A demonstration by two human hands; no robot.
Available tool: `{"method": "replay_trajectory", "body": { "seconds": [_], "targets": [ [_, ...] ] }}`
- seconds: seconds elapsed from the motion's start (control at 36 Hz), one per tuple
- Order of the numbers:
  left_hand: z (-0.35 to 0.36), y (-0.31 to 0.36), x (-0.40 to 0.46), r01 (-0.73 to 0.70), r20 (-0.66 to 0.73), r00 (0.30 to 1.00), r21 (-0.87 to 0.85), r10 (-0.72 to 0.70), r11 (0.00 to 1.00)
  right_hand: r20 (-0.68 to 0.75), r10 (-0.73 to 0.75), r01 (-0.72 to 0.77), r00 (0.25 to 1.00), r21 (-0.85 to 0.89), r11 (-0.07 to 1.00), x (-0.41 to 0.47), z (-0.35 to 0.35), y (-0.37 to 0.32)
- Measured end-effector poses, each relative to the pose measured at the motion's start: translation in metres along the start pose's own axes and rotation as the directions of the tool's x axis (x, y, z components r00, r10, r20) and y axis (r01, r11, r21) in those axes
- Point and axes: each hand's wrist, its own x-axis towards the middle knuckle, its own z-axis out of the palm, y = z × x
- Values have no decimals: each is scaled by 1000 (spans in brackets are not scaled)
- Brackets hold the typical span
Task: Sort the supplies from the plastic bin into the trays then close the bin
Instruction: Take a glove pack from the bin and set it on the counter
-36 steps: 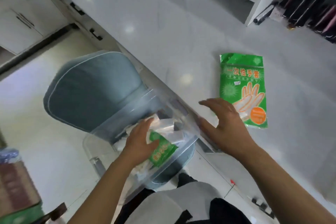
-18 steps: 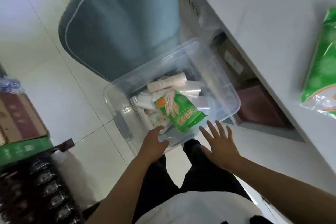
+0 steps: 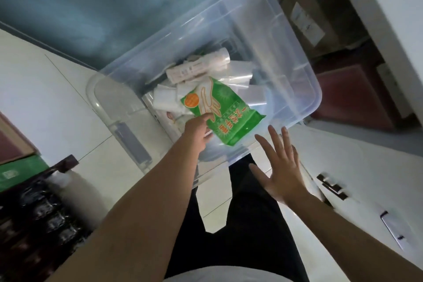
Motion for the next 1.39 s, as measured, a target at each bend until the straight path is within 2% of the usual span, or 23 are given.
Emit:
{"method": "replay_trajectory", "body": {
  "seconds": [0.14,0.28,0.33,0.39,0.5,0.56,0.61,0.69,0.75,0.81,0.86,0.97,1.03,1.14,1.25,1.39],
  "targets": [
    [10,8,6,91,19,996,-135,-89,987,-80,41,-36,996,63,997,3,9,-4],
    [6,16,-7,52,6,999,-173,-52,983,-113,99,-78,989,176,981,2,4,-14],
    [-1,22,-22,-2,-2,1000,-107,2,994,-77,139,-120,987,212,970,2,-3,-21],
    [-12,29,-41,-94,-54,994,32,96,995,-10,174,-168,985,214,962,2,-13,-26],
    [-39,45,-98,-264,-68,953,300,296,917,176,215,-245,961,176,953,8,-48,-39],
    [-55,54,-130,-335,-25,926,409,378,849,241,235,-290,942,225,930,13,-76,-51],
    [-71,63,-163,-416,42,880,551,473,724,268,205,-291,941,335,896,16,-108,-65],
    [-91,74,-207,-478,162,789,768,592,426,172,58,-132,983,462,877,19,-154,-88],
    [-100,77,-232,-474,207,746,833,633,286,77,-83,36,994,482,876,21,-181,-106],
    [-105,78,-255,-453,244,713,876,657,167,27,-229,199,973,405,892,24,-204,-124],
    [-104,77,-276,-407,295,697,913,654,22,17,-368,354,930,238,905,29,-223,-140],
    [-92,76,-308,-292,345,695,937,631,-192,108,-561,571,821,-127,811,42,-243,-171],
    [-85,75,-319,-254,353,693,935,628,-246,187,-575,605,796,-218,766,45,-246,-184],
    [-71,69,-336,-223,357,667,933,654,-283,278,-591,649,757,-215,730,41,-242,-199],
    [-59,64,-350,-221,368,629,929,684,-297,268,-616,666,740,-174,725,32,-232,-200],
    [-49,64,-366,-127,356,562,929,747,-347,201,-636,663,746,-125,738,28,-228,-193]
  ]
}}
